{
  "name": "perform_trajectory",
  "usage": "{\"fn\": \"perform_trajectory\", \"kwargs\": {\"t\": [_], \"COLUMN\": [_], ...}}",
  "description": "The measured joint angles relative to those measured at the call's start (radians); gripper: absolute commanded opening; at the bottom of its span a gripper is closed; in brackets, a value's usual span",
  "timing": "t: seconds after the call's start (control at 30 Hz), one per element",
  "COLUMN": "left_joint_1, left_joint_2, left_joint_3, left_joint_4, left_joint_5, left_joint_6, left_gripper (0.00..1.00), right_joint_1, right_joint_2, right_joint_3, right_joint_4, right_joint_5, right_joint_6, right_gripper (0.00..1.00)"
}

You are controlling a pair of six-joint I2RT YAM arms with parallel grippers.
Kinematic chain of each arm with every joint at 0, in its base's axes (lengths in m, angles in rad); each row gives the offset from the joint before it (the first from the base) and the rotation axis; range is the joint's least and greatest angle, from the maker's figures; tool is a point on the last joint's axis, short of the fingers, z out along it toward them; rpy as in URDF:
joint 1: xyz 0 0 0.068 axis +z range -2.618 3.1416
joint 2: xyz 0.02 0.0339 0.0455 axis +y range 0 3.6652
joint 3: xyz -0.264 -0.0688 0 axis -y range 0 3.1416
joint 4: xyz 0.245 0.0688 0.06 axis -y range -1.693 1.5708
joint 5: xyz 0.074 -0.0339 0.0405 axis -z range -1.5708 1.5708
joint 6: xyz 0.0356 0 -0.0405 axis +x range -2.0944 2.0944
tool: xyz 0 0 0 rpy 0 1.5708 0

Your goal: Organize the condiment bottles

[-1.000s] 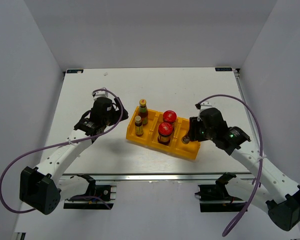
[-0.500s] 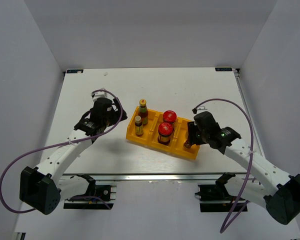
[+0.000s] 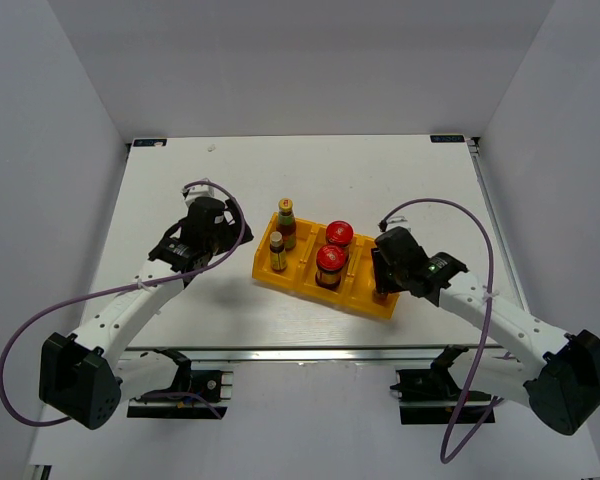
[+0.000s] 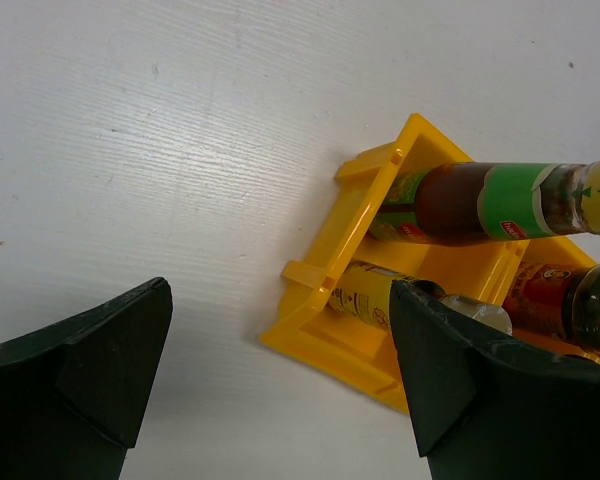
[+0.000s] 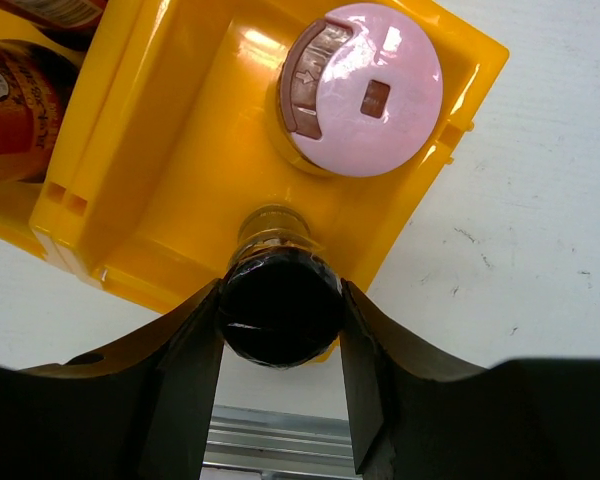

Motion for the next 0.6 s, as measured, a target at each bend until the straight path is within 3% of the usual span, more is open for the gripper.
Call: {"fn": "perform_trajectory", "kwargs": {"t": [0.2, 0.27, 0.6], "left_joint_1": [0.0, 0.0, 0.0], "left_joint_2": [0.0, 0.0, -0.002], "left_joint_3": [0.0, 0.0, 0.0], "left_joint_4": [-0.003, -0.004, -0.013], "left_joint_5": [-0.011, -0.014, -0.021], "left_joint_6": [0.0, 0.0, 0.0], "left_gripper": [0.98, 0.98, 0.98], "right_joint_1": [0.003, 0.005, 0.006], "right_joint_2": [0.006, 0.006, -0.054], "right_joint_3": [0.0, 0.0, 0.037], "right_joint_4": [-0.002, -0.001, -0.032], "right_joint_5": [0.01, 0.009, 0.011], "right_joint_6": [0.011, 0.019, 0.023], "right_gripper": [0.63, 0.89, 0.89]}}
